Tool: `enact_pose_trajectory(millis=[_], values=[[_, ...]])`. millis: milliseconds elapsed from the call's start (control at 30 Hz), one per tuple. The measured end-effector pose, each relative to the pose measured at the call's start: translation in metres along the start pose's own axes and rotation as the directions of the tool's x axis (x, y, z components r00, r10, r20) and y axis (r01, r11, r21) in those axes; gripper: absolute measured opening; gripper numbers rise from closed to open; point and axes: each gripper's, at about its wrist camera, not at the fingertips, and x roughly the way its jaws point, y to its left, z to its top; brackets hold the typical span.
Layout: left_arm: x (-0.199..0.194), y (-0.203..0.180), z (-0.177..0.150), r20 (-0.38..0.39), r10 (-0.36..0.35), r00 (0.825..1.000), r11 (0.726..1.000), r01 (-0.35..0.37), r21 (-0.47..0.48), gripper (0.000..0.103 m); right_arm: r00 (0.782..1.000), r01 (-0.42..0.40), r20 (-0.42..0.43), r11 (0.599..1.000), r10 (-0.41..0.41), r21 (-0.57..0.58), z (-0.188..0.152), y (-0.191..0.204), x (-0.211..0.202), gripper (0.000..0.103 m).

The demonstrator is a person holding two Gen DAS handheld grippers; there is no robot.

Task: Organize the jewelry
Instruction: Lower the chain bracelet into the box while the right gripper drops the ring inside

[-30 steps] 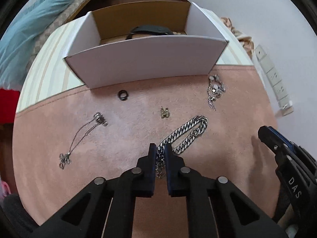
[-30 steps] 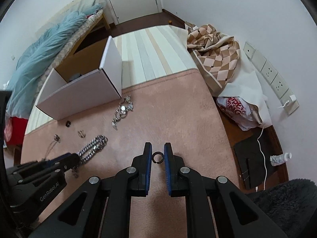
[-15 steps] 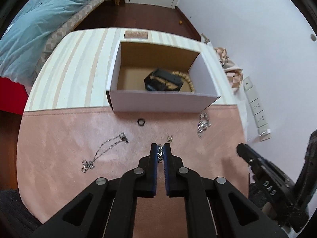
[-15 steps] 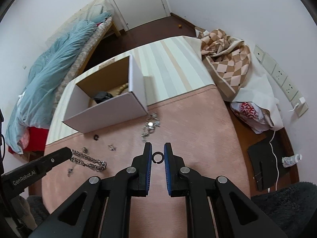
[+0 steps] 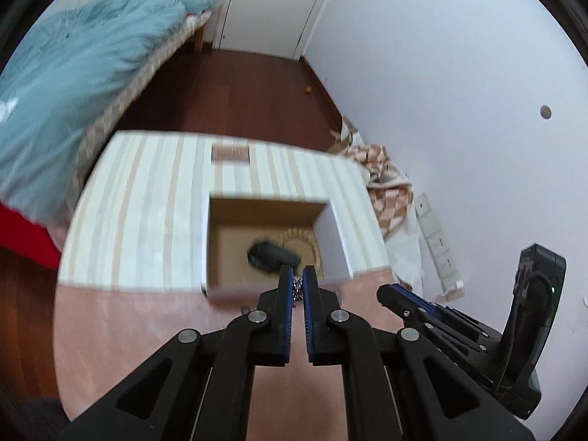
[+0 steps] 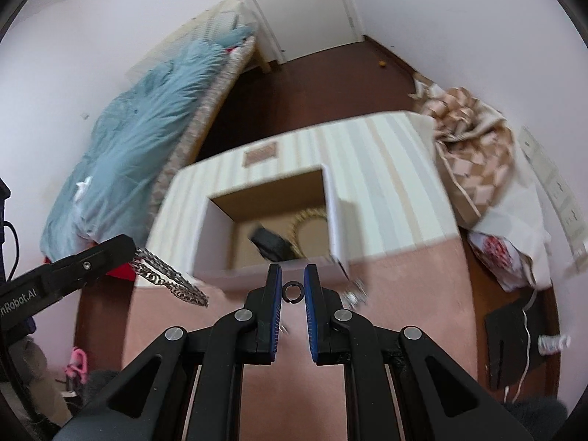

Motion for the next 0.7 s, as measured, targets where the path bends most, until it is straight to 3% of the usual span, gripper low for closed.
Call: enact_pose_trajectory(millis=[167,367,533,700], values=[[0.015,0.005,0.041,0.024,0.04,0.999,0.999,-0.041,0.033,0.001,0.998,-0.004,-0.064,0.998,0.0,-0.06,0.049,0.014,0.036,0.013],[0.061,0.026,0.063,-0.035,0.107,0.994,0.993,-0.106,0.047,0.001,0.984,0.038,-0.172,0.995,-0.053,-0.089,0.079,0.011,0.092,0.013],[0.08,0.043,0.052,-0.088,0.113,0.99,0.994,-0.112,0.021,0.003,0.983,0.04,-0.177,0.996,-0.053,-0.075,0.084,0.003,0.099,0.013],[0.084,0.051,0.025,-0.146,0.126,0.981,0.991,-0.132,-0.028,0.014,0.981,0.031,-0.191,0.996,-0.048,-0.089,0.072,0.004,0.099,0.013]])
